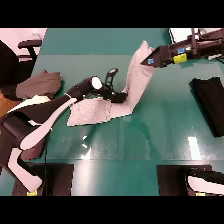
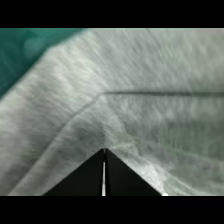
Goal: Fold the shirts.
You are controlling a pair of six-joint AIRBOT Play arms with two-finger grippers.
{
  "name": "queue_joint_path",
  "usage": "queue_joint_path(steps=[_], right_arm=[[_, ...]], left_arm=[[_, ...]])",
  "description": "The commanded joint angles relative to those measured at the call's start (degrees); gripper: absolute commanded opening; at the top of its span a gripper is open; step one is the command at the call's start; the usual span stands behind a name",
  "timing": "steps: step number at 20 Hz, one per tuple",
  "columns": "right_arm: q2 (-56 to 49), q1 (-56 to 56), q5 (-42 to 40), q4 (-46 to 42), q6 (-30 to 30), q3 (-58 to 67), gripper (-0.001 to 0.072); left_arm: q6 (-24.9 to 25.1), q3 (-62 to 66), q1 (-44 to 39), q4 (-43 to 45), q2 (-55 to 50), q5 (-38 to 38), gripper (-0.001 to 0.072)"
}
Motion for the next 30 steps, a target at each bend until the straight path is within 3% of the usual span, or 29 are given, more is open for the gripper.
queue_joint_path(steps=[1,7,8,9,10,12,16,19,21,22,23,26,30], right_arm=[[-0.61,5.70,-3.72,0.85,0.17,0.22,0.0013],[-9.40,24.28,-19.06,0.83,-2.23,0.33,0.0017],[-11.47,27.26,-22.01,0.83,-2.89,0.33,0.0083],[-13.64,29.92,-23.80,0.83,-2.89,0.33,0.0266],[-15.34,31.76,-23.91,0.81,-2.89,0.33,0.0352],[-16.92,33.33,-21.84,-0.42,-3.04,0.28,0.0354],[-14.12,28.09,-14.12,-10.80,-2.12,-2.10,0.0354],[-8.28,18.14,-13.57,-11.93,-1.33,-12.85,0.0354],[-4.90,9.68,-14.16,-11.69,-0.92,-21.46,0.0387],[-4.31,5.84,-14.71,-11.63,0.04,-24.46,0.0516],[-4.55,2.14,-14.71,-11.15,0.74,-26.71,0.0578],[-8.20,-4.22,-14.67,-6.60,0.81,-29.73,0.0574],[-15.74,-2.86,-14.40,0.74,-0.96,-26.95,0.0573]], left_arm=[[0.13,0.22,6.03,3.96,6.25,-4.74,0.0020],[0.15,0.22,22.47,17.81,28.83,-9.09,0.0021],[0.15,0.22,24.68,18.95,31.80,-9.07,0.0021],[0.15,0.22,26.75,19.45,34.47,-9.11,0.0021],[0.15,0.22,28.41,19.50,36.39,-9.22,0.0021],[0.15,0.22,30.58,19.52,38.86,-9.73,0.0020],[0.15,0.02,30.36,19.34,39.41,-12.59,0.0020],[0.17,-1.75,27.67,19.32,39.41,-12.79,0.0020],[0.57,-3.48,24.98,19.32,39.39,-12.74,0.0020],[0.57,-4.31,23.63,19.30,39.39,-12.37,0.0020],[0.57,-4.79,22.45,19.30,39.26,-11.91,0.0020],[0.57,-4.94,19.50,19.28,38.51,-10.60,0.0020],[0.59,-4.94,16.72,19.30,37.31,-9.09,0.0021]])
